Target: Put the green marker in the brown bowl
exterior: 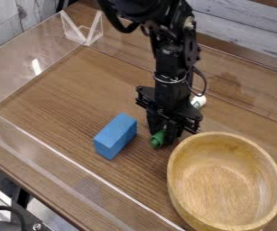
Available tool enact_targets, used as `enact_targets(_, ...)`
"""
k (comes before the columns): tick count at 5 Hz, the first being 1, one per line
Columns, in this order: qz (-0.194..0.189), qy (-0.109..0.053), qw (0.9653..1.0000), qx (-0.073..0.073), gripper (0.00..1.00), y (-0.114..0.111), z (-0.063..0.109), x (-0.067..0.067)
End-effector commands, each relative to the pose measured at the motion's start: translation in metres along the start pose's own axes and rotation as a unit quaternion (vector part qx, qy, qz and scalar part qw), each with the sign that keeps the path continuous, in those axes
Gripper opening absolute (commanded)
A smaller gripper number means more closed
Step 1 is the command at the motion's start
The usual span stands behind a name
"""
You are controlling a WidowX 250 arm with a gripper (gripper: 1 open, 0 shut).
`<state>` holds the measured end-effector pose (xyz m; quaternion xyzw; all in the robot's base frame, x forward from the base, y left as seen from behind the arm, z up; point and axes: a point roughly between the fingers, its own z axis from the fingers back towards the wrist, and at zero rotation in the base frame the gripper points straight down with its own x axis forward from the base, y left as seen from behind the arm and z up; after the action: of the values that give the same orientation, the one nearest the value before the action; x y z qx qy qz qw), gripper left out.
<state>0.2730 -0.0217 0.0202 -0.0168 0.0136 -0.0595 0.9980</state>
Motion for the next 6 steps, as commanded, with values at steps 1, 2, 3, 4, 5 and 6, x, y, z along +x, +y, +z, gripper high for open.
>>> enact_targets(1,-0.004,-0.027,0.9996,0.006,0.0,-0.001,0.02,0.012)
enact_targets(2,-0.004,-0.026,0.9996,0.008,0.0,-0.001,0.026,0.013)
enact_targets(3,-0.007,-0.027,0.9996,0.007,0.0,-0.001,0.031,0.014)
enact_targets(4,-0.01,-0.029,0.9995,0.005,0.0,-0.002,0.037,0.015)
enact_targets(5,-0.016,-0.03,0.9994,0.004,0.0,-0.003,0.041,0.015)
enact_targets(6,-0.014,-0.029,0.9995,0.007,0.0,-0.007,0.047,0.012)
